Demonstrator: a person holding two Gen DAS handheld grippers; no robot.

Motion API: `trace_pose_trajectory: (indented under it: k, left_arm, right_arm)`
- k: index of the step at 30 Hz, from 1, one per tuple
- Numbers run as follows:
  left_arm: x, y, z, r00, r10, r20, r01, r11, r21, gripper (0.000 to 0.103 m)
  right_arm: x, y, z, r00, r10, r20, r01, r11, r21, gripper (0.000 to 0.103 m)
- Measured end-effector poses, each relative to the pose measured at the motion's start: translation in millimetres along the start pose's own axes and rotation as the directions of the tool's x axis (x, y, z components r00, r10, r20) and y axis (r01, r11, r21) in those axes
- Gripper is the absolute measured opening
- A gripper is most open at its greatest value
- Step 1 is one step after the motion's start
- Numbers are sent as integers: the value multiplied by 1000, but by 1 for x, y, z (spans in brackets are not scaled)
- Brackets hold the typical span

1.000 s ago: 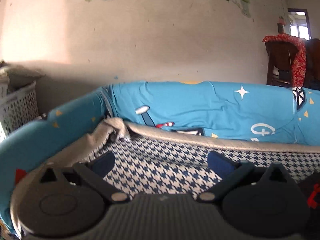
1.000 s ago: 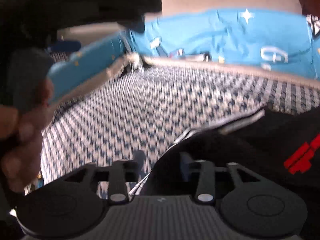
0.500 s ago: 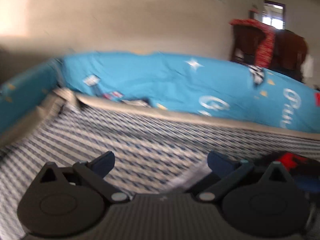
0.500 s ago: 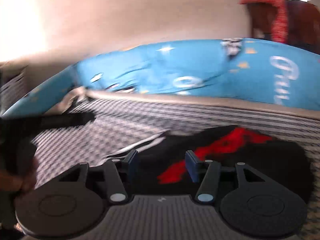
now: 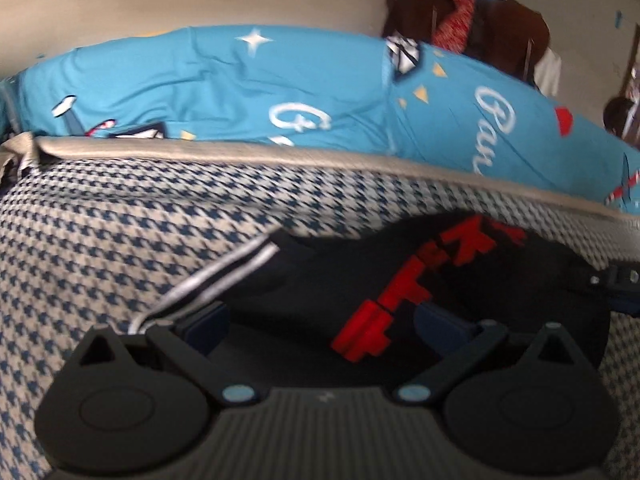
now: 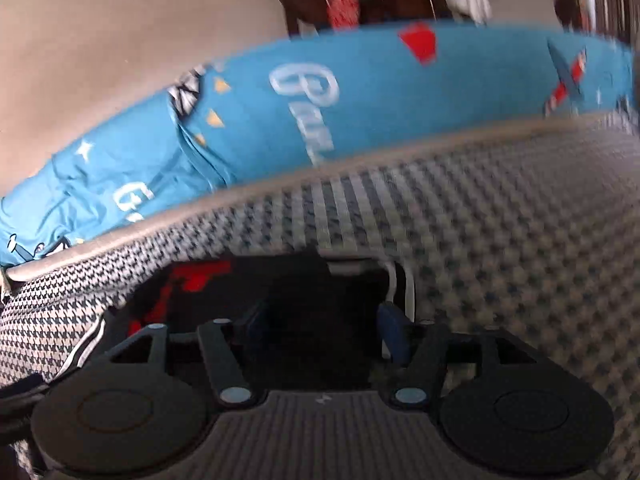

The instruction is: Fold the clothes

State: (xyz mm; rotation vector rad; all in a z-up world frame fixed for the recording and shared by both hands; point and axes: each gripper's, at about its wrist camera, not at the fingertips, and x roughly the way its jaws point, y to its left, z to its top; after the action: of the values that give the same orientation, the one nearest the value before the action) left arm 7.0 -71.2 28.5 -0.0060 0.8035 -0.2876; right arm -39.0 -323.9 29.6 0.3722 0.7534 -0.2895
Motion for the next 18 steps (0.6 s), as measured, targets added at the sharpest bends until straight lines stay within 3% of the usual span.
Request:
trace_pose_trajectory:
  k: [5,7,9,11,14,18]
  left_arm:
    - [16,-15,-9,998,36,-59,-33,998,54,103]
    - [12,-14,-9,998,49,-37,-46,997,63,103]
    - [7,-9,-7,999,41,-11,-41,998,49,103]
    - [2,-2,-5,999,38,10,-38,999,20,103]
    - [-5,1,-1,998,38,57,-38,999,6,103]
    - [-13,-2,1,993,41,114,-44,999,23,103]
  right_arm:
    - [19,-5,-8,985,132,-108,-120,986,113,60]
    - [22,0,-14,976,167,-140,-153,983,103,38]
    - [20,8,-20,966,205,-159,-198,978,62,23]
    - [16,17,-26,954,249,-168,-254,967,-10,21]
    - [3,35,-41,924,319,-210,-355,919,-168,19]
    - [-11,54,-66,869,387,-310,-480,813,-330,19]
